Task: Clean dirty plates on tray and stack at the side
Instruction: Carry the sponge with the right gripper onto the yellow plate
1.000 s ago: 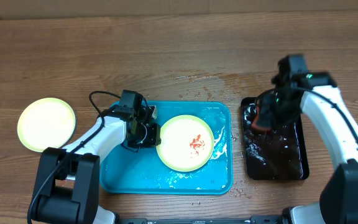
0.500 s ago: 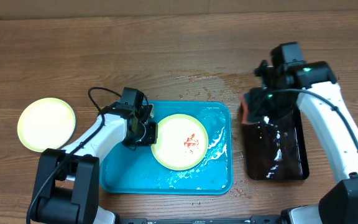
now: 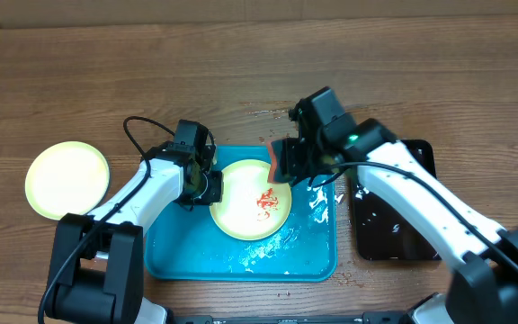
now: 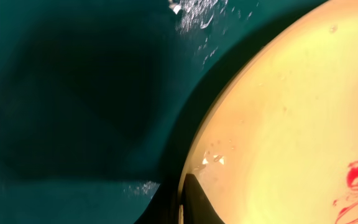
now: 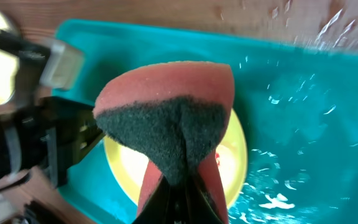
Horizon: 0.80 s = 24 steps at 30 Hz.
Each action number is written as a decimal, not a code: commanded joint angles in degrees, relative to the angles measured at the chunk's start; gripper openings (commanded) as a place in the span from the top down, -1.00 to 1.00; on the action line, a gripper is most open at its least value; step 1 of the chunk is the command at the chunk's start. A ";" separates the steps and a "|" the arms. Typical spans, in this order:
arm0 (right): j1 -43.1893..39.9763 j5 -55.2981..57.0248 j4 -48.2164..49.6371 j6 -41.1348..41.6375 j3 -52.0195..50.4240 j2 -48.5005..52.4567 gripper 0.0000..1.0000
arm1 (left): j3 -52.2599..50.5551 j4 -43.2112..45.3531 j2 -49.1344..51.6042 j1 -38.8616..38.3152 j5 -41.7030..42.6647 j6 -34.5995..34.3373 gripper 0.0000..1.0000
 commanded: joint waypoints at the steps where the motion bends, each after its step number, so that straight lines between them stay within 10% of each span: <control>1: 1.92 -2.25 1.40 6.34 -2.25 3.17 0.92 | 0.96 2.16 1.25 -0.39 2.64 -0.79 0.92; 24: 9.44 4.13 8.44 12.59 -2.51 12.96 0.92 | 0.76 7.76 1.27 -0.37 16.22 2.27 0.91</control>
